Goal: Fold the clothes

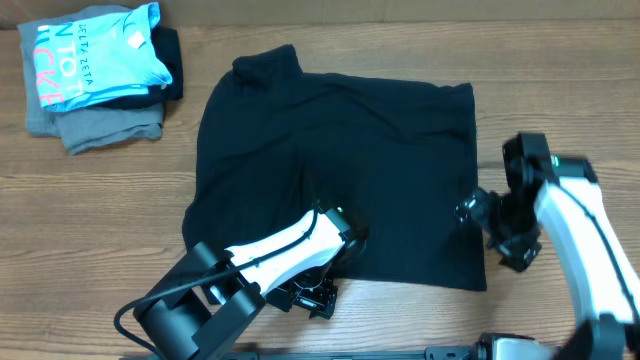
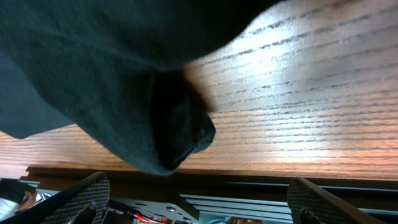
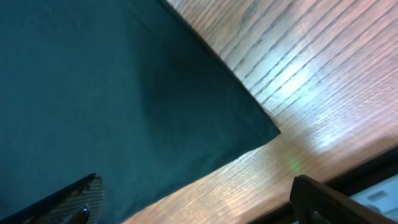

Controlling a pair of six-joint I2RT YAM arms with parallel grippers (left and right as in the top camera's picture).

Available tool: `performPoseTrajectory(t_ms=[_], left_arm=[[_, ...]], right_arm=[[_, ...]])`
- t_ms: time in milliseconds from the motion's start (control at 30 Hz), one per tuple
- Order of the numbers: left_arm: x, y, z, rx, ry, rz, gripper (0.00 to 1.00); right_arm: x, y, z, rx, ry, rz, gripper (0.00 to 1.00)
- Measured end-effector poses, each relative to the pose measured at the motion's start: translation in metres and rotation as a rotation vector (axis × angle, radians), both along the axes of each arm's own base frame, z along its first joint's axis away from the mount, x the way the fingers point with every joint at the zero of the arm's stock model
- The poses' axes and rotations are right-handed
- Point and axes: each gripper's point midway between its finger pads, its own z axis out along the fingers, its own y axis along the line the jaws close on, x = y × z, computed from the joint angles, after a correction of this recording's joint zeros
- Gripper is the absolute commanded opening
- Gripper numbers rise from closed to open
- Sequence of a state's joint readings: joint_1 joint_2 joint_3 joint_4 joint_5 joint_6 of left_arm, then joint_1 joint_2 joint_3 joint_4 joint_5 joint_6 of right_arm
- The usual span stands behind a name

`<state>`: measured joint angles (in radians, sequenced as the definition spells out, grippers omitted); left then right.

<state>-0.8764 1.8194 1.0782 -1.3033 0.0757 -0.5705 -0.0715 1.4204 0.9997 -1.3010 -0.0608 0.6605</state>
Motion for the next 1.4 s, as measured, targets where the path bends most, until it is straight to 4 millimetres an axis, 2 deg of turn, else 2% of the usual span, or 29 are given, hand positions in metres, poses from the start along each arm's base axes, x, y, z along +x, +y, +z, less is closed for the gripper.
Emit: performPoseTrajectory(t_ms=[100, 200, 333, 467, 767, 867, 1100, 1200, 1333, 1400], left_arm=[[0.004, 0.0, -0.001, -0.009, -0.007, 0.016, 0.95], [0.007, 0.002, -0.002, -0.012, -0.008, 0.03, 0.95], [0.009, 0.004, -0.002, -0.016, -0.002, 0.026, 0.95], [0.009, 0.004, -0.002, -0.018, -0.002, 0.025, 0.96], [0.01, 0.003, -0.003, -0.023, -0.004, 0.022, 1.0], [0.01, 0.003, -0.003, -0.022, -0.004, 0.022, 1.0], [0.013, 0.0, -0.005, -0.04, -0.017, 0.018, 1.0], [0.014, -0.001, -0.006, -0.049, -0.02, 0.01, 0.97], [0.017, -0.004, -0.008, -0.065, -0.029, 0.0, 0.82], [0.018, -0.007, -0.01, -0.08, -0.037, 0.001, 0.79]], right_arm=[[-0.021, 0.005, -0.01, 0.017, -0.03, -0.026, 1.0], [-0.036, 0.01, -0.029, 0.039, -0.022, -0.057, 1.0], [-0.039, 0.017, -0.05, 0.073, -0.032, -0.092, 1.0], [-0.039, 0.019, -0.063, 0.086, -0.05, -0.127, 1.0], [-0.047, 0.024, -0.08, 0.103, -0.04, -0.208, 1.0], [-0.049, 0.025, -0.083, 0.106, -0.032, -0.239, 0.85], [-0.043, 0.027, -0.083, 0.121, -0.053, -0.275, 0.42], [-0.042, 0.027, -0.083, 0.124, -0.054, -0.281, 0.41], [-0.04, 0.027, -0.083, 0.126, -0.064, -0.281, 0.41], [-0.039, 0.027, -0.083, 0.126, -0.068, -0.281, 0.41]])
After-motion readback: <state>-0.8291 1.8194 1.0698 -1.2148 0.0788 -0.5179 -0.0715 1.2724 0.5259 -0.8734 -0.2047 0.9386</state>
